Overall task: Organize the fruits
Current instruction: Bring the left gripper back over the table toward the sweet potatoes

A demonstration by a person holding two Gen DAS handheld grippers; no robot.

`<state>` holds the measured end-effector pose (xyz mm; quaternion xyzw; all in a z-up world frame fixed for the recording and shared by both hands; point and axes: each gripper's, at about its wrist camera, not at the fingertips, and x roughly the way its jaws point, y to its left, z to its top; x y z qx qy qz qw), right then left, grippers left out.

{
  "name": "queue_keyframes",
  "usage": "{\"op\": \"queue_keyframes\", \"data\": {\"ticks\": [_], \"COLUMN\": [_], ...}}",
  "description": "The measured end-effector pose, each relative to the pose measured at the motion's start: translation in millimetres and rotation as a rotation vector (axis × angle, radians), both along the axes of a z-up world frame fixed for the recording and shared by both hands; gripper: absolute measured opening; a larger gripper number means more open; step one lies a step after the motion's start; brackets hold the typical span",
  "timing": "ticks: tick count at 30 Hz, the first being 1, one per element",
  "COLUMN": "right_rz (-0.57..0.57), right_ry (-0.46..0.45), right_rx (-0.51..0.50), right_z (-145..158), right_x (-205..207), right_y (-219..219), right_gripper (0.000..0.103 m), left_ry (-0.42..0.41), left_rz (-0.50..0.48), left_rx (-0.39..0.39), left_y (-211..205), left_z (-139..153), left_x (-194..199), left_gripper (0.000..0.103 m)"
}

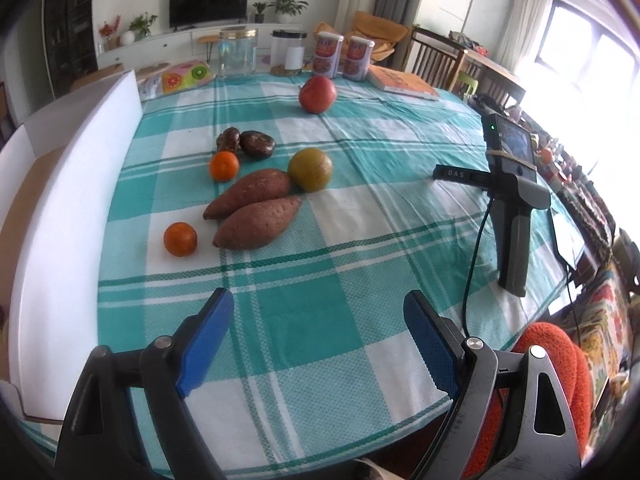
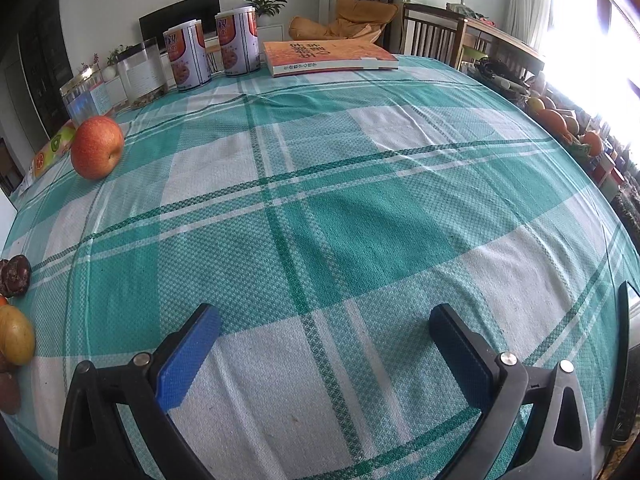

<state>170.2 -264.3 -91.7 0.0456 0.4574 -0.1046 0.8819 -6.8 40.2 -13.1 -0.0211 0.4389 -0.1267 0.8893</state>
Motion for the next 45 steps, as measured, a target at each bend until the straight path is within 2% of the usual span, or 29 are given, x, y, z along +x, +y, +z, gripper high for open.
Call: {"op": "queue_keyframes", "data": {"ticks": [6,21,30,39,45], "right_rz": [0.0,0.0,0.0,-0.001,-0.001], "right_ry": [0.0,-0.001,-0.001,-0.001,-0.001], "right_rx": [0.0,0.0,0.0,-0.001,-0.001], "right_z": [-0.1,0.0,0.1,0.1,0.1], "right_x": [-0.2,0.0,0.0,-0.2,-0.3], "right_y": [-0.2,0.1,0.1,-0.1,-0.3], "right_gripper": [0.103,0.103,0.103,0.103,0.103], "left_ry": [0.02,0.018,0.038,0.011,0.038], "left_rz": [0.034,0.009,0.036,0.031,0.066], "left_rx": [-0.033,-0.008,-0.029,-0.031,-0.043], "left_y": [9.9,-7.6,3.6,7.7,15.6], "left_z": [-2.1,-1.7,-6.6,-2.8,-10.9], "left_x": [4.1,4.1,6.5,4.9,13.0], "left_gripper": [0.088,0.088,0.088,0.089,0.088]}}
